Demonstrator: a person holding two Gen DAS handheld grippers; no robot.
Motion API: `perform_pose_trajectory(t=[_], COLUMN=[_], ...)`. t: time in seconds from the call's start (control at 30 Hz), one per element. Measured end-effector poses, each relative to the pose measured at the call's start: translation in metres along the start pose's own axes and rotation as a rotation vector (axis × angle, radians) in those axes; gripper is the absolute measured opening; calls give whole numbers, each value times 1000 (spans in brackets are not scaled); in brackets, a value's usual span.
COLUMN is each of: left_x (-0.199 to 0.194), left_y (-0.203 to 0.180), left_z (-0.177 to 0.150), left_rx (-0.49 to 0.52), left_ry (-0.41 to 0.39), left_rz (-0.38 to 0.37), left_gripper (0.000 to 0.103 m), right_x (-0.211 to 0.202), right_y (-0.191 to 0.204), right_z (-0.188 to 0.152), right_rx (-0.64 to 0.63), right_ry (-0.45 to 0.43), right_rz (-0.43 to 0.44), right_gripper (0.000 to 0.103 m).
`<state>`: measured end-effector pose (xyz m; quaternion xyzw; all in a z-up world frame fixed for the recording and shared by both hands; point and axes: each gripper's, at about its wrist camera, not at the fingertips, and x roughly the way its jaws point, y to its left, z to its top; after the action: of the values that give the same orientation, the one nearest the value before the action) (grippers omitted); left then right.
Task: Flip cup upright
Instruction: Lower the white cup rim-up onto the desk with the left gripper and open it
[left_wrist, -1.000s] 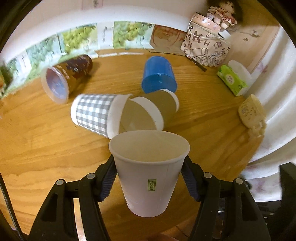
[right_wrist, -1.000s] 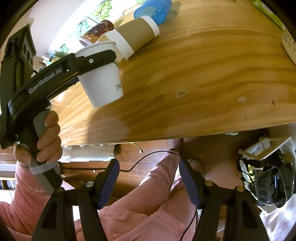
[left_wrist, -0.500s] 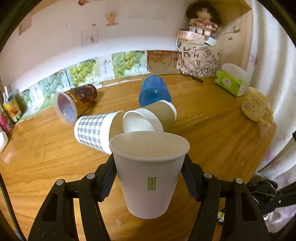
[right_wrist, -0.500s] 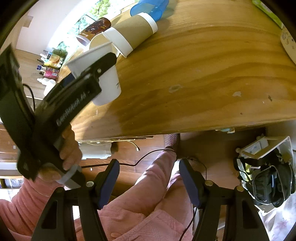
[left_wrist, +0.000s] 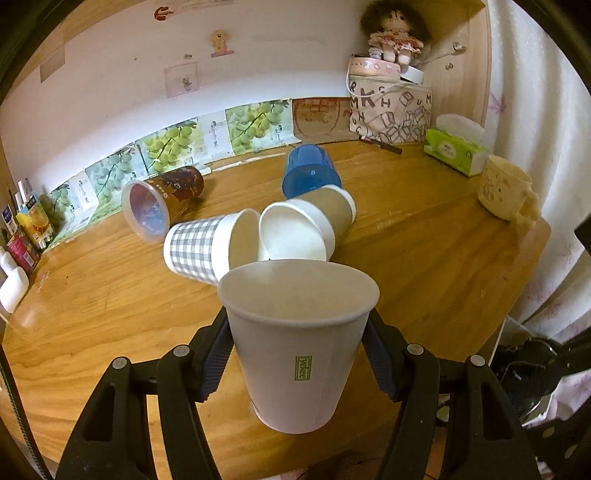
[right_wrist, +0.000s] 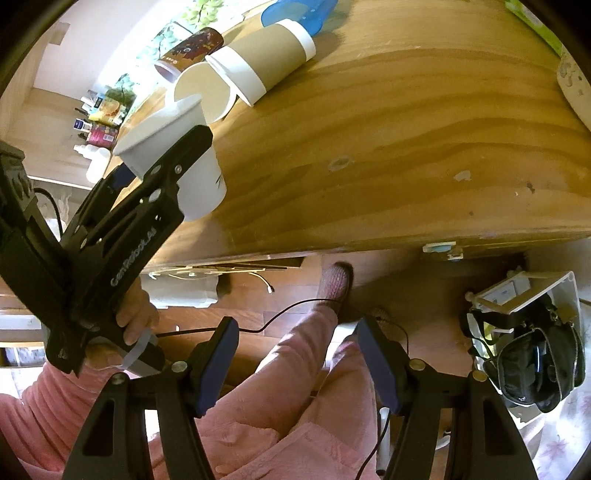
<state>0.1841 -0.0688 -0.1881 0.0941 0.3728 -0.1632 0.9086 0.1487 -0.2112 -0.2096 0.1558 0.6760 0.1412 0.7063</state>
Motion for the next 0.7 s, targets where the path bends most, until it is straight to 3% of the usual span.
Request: perform_pose_trajectory(t=[0.3,0.5,0.7], left_x=[-12,-16,0], left_y=[7,16,18], left_z=[-10,-10,-6], left_rx=[22,3,-16], left_ry=[2,-93,-127], left_rz=[0,0,-31], left_gripper=[70,70,71], right_x=[4,6,12], right_y=[6,15,20], right_z=[-4,-12,-25], right_rx=[-8,-6,5], right_ry=[9,-1,-6], right_rz=[-8,-18,-24], right_gripper=[68,68,68])
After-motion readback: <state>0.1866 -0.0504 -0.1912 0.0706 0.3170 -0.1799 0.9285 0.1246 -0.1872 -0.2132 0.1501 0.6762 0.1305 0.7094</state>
